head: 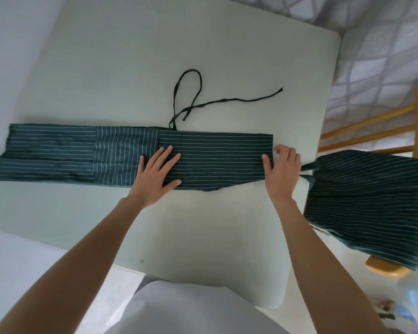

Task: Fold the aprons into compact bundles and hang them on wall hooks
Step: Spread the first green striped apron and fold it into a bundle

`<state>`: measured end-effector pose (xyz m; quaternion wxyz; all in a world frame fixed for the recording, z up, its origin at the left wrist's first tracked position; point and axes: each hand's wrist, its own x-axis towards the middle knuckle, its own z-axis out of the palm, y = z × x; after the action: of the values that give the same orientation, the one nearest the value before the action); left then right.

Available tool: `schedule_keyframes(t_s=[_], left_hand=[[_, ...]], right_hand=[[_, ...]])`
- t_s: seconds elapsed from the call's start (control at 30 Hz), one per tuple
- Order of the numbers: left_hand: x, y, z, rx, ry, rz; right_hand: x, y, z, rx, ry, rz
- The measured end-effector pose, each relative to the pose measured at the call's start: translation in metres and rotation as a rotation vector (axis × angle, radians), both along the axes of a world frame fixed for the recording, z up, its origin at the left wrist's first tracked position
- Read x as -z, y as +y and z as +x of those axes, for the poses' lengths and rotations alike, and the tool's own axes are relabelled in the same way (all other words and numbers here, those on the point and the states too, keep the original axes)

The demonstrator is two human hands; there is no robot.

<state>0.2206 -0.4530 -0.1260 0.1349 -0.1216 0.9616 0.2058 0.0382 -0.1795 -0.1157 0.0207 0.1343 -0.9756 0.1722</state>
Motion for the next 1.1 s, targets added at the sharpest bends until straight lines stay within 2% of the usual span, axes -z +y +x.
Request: schedule_keyframes(t_s=[0.13,0.3,0.4,0.6,0.73,0.83,1.0,1.1], left_hand=[[-0.012,-0.015,0.029,-0.241,0.228,0.192],[-0.008,-0.067,0.099,-0.534,0.154,-0.008],[-0.007,-0.1,0.13,-0.631,0.153,-0.046],[-0.009,-0.184,0.172,-0.844,0.154,-0.113],[-0.007,-0.216,0.182,-0.908,0.1,-0.107],[-0.007,-0.221,0.187,-0.938,0.06,-0.033],[-0.014,-0.215,0.182,-1.057,0.104,0.186],[-0.024,-0.209,0.184,-1.246,0.133,0.314]], right_hand=[[-0.016,-0.053,0.047,-0.216,-0.048,-0.179],[-0.014,-0.159,0.12,-0.658,-0.161,-0.21],[-0.005,-0.211,0.152,-0.821,-0.171,-0.175],[0.014,-0.286,0.18,-0.787,-0.234,0.074],[0.034,-0.274,0.172,-0.778,-0.211,0.283],[0.038,-0.253,0.169,-0.771,-0.191,0.363],[0.034,-0.241,0.168,-0.75,-0.228,0.326],[0.027,-0.235,0.17,-0.738,-0.324,0.088]])
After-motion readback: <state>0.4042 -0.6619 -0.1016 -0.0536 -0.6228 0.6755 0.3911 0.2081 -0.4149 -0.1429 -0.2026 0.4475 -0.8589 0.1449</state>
